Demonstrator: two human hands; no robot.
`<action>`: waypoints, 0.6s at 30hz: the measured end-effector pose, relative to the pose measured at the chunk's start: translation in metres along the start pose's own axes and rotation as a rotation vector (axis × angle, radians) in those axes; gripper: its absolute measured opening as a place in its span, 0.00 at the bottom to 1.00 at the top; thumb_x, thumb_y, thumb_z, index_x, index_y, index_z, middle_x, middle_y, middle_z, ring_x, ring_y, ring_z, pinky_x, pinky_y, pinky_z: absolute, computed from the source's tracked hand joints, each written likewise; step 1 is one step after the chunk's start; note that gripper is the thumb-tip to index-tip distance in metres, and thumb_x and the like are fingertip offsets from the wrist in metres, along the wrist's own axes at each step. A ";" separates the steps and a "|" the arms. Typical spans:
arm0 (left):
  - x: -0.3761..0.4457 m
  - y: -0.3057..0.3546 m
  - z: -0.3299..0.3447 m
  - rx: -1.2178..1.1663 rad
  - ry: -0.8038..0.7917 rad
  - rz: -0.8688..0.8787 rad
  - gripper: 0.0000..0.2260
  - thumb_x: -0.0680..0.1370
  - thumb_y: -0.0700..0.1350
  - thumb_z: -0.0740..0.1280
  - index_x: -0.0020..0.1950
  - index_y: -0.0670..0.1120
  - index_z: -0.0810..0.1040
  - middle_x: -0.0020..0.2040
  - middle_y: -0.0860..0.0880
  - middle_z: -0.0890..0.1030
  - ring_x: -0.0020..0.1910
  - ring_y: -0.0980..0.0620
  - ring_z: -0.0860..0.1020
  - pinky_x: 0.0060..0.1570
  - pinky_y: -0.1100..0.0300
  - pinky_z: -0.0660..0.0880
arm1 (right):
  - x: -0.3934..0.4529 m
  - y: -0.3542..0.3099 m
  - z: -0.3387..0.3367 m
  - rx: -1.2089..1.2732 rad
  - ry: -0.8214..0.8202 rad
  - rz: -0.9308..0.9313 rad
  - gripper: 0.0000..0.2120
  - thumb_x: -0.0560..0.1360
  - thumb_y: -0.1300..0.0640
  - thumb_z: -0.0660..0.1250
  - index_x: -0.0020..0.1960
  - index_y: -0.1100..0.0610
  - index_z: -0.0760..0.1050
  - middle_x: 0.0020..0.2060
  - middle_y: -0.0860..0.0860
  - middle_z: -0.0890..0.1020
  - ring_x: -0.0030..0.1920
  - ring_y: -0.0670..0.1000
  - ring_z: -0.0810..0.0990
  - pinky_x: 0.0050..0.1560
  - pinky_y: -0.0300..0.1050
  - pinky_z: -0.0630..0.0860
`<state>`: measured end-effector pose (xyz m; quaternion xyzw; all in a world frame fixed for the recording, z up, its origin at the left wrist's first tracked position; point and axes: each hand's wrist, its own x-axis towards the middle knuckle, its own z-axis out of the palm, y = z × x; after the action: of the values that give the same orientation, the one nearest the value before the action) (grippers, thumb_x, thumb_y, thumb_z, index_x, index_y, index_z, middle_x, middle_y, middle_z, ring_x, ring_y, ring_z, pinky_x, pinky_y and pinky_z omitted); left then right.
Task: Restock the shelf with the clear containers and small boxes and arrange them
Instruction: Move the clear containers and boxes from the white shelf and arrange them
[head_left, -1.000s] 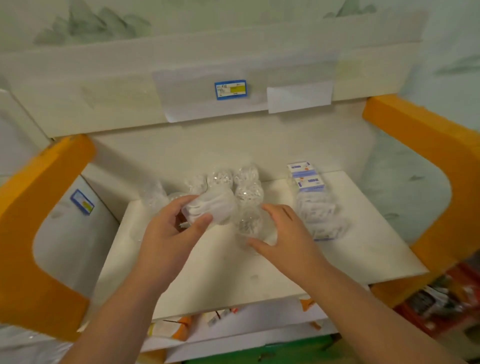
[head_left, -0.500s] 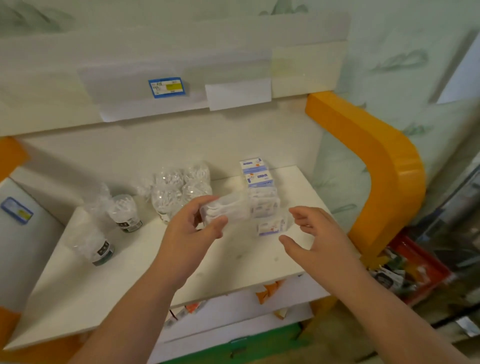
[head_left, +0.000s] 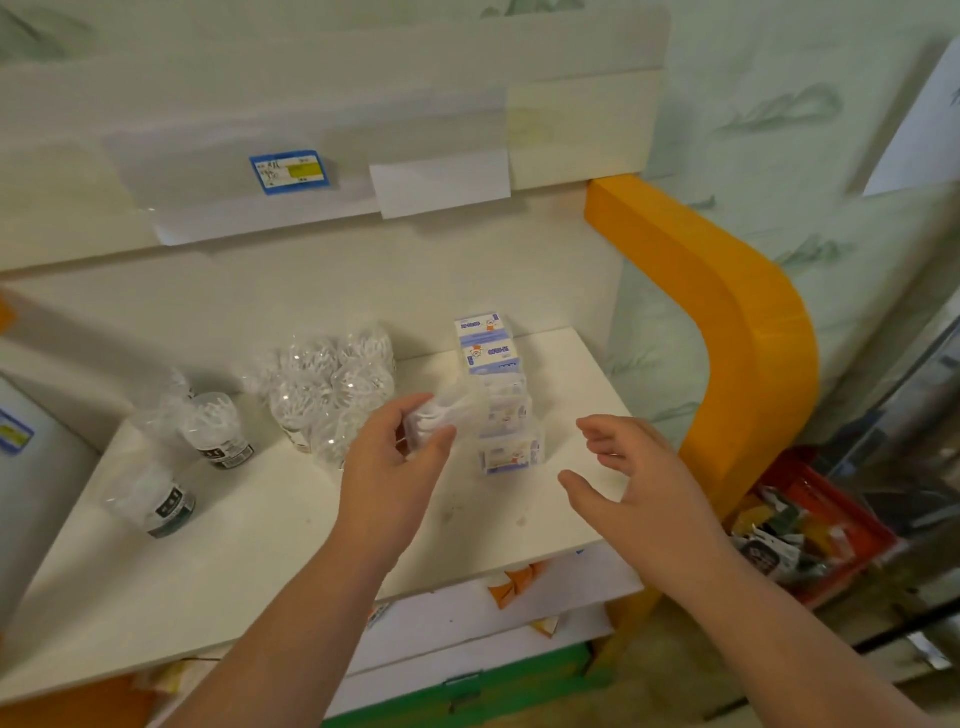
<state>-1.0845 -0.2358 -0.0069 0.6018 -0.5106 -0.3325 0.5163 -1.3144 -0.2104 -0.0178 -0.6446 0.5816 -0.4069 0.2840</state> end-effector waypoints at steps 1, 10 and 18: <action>0.001 0.003 0.003 0.000 -0.014 0.006 0.14 0.75 0.46 0.72 0.58 0.58 0.79 0.52 0.56 0.83 0.49 0.58 0.81 0.47 0.62 0.76 | 0.000 0.000 -0.001 0.000 -0.002 0.003 0.23 0.72 0.50 0.74 0.64 0.39 0.70 0.58 0.35 0.74 0.60 0.39 0.75 0.57 0.38 0.75; 0.022 0.034 0.060 0.100 -0.093 0.151 0.13 0.74 0.42 0.71 0.55 0.55 0.76 0.47 0.57 0.81 0.44 0.61 0.80 0.43 0.68 0.75 | -0.004 0.007 -0.020 0.008 0.012 0.024 0.22 0.73 0.50 0.73 0.63 0.38 0.69 0.58 0.34 0.73 0.60 0.37 0.74 0.55 0.32 0.73; 0.053 0.040 0.124 0.579 -0.219 0.339 0.10 0.73 0.46 0.69 0.54 0.51 0.77 0.53 0.53 0.77 0.50 0.54 0.75 0.46 0.61 0.69 | -0.006 0.018 -0.033 -0.055 0.008 0.015 0.22 0.73 0.48 0.72 0.65 0.40 0.70 0.57 0.32 0.72 0.60 0.36 0.72 0.57 0.34 0.74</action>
<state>-1.1969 -0.3190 0.0074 0.5906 -0.7287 -0.1461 0.3144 -1.3519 -0.2035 -0.0176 -0.6459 0.5987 -0.3912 0.2669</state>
